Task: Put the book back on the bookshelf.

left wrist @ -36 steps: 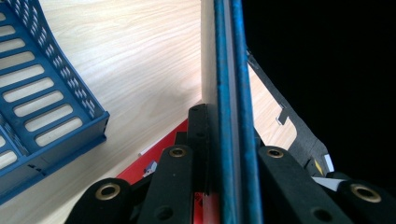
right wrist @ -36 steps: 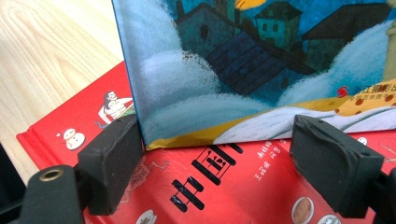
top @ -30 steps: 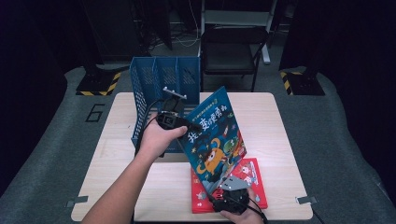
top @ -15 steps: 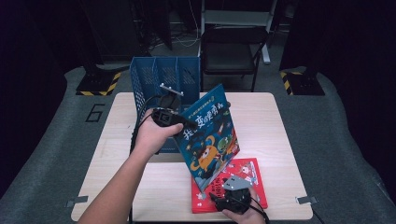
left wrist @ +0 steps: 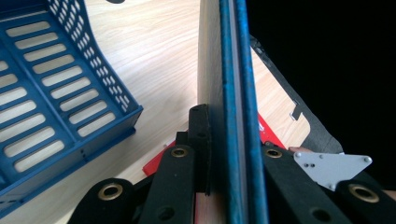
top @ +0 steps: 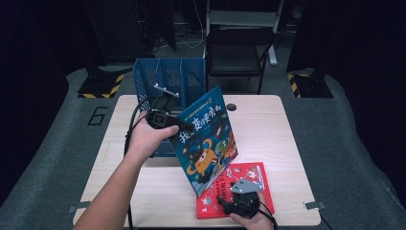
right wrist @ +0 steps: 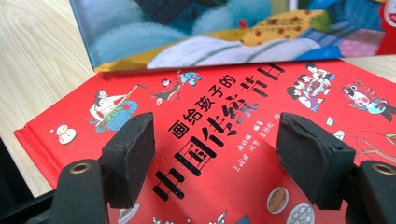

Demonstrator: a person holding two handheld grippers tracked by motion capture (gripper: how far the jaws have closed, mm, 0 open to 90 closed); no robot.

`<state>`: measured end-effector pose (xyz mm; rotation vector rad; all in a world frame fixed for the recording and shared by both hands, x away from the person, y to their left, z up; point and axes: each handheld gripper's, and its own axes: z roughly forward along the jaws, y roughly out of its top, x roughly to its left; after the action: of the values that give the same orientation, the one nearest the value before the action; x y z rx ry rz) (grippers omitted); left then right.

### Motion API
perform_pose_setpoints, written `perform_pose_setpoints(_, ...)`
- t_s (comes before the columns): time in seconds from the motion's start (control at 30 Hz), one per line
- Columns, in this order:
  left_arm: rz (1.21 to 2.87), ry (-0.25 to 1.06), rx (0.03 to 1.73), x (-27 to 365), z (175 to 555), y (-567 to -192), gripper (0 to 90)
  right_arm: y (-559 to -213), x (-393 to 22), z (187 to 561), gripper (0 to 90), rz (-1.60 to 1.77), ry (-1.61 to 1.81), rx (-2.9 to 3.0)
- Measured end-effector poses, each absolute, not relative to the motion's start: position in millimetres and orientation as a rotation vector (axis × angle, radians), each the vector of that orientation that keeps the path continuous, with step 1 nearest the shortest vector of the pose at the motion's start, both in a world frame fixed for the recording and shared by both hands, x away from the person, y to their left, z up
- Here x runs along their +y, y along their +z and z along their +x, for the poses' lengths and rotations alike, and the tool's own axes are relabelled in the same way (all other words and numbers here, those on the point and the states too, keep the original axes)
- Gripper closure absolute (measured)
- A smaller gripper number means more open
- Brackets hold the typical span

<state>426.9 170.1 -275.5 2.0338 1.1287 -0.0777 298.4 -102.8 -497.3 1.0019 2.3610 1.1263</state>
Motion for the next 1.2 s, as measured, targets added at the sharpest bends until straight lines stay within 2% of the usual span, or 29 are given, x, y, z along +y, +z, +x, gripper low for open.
perform_pose_setpoints(1.2,1.966,-0.036,1.225,245,417,-270,82.4,-498,-108,302,28.0,0.999,1.13,2.351)
